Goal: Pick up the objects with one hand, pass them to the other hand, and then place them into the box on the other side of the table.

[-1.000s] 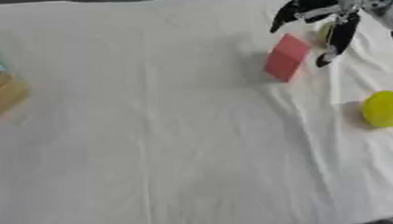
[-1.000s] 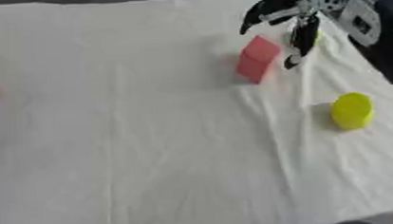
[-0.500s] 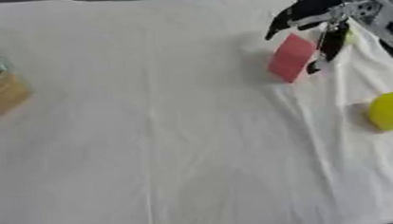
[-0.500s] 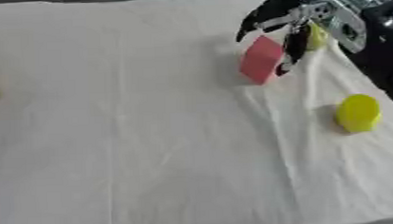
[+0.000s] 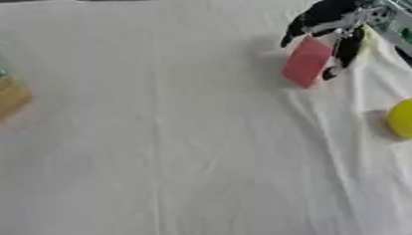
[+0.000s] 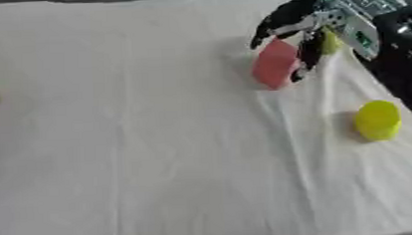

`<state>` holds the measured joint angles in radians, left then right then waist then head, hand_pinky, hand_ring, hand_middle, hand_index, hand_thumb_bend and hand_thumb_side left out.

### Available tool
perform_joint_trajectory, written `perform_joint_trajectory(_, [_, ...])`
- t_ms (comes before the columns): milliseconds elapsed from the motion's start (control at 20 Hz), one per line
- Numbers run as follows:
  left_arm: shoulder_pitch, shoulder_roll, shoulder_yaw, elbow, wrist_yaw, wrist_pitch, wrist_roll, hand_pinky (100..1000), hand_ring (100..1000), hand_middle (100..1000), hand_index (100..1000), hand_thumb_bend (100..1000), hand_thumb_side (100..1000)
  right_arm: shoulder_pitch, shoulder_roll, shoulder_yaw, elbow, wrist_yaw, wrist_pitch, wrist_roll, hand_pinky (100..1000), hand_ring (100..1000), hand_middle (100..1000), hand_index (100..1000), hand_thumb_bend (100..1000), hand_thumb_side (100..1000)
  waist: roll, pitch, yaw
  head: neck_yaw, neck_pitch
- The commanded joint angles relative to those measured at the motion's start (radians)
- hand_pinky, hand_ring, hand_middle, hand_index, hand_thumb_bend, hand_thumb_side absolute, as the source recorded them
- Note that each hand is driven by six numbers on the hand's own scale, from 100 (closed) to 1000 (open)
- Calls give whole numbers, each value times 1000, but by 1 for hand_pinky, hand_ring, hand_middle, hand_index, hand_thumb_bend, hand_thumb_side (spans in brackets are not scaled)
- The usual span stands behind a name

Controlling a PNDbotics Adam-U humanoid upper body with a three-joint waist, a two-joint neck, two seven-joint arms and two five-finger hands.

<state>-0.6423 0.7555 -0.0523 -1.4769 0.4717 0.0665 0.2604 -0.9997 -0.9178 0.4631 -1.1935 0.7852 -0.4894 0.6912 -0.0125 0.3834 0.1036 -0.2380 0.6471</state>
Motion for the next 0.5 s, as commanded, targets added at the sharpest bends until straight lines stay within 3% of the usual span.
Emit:
perform_joint_trajectory(50, [-9, 24, 16, -16, 4, -1, 5, 766, 791, 777, 851, 594, 674, -15, -21, -19, 10, 11, -138, 131, 934, 906, 825, 887, 584, 151, 2, -20, -1, -5, -13])
perform_joint_trajectory(450, [-6, 23, 17, -14, 4, 0, 7, 767, 789, 776, 847, 593, 674, -22, -11, -36, 57, -29, -141, 74, 913, 864, 740, 793, 557, 167, 5, -21, -5, -7, -18])
perform_joint_trajectory(500, [-6, 23, 17, -14, 4, 0, 6, 767, 789, 775, 847, 594, 674, -22, -9, -38, 62, -39, -137, 62, 903, 846, 701, 757, 495, 223, 5, -21, -5, -8, -19])
